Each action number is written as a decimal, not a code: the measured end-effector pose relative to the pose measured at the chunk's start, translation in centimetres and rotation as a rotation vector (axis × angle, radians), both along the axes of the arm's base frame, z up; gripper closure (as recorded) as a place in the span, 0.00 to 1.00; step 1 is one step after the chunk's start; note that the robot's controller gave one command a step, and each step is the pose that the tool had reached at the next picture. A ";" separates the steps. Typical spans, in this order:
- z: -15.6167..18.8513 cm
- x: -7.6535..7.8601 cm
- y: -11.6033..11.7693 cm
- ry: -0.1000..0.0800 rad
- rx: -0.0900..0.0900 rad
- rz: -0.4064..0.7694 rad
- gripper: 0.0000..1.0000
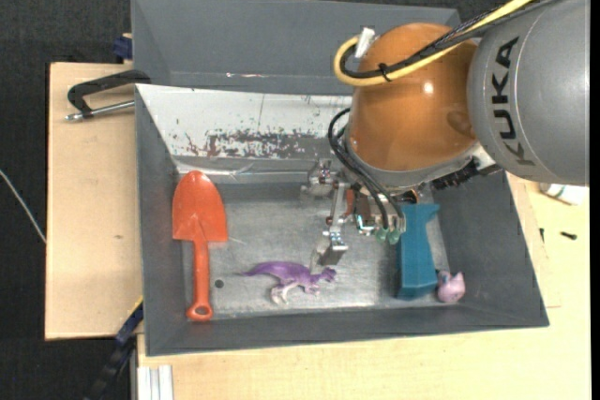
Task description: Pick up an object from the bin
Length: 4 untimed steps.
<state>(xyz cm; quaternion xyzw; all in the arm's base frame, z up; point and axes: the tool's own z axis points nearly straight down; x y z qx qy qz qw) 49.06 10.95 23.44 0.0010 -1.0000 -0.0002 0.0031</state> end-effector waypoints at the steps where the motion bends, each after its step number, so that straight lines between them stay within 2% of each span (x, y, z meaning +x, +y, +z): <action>1: 0.4 0.2 -0.1 -0.008 0.001 -0.002 0.00; 2: -4.7 1.1 0.4 -0.014 0.002 0.061 0.00; 3: -7.5 0.9 1.3 -0.003 0.001 0.254 0.00; 4: -15.9 1.1 2.0 -0.012 0.008 0.304 1.00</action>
Offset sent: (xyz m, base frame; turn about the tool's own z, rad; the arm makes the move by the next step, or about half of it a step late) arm 0.0264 0.0123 -0.1644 -0.1937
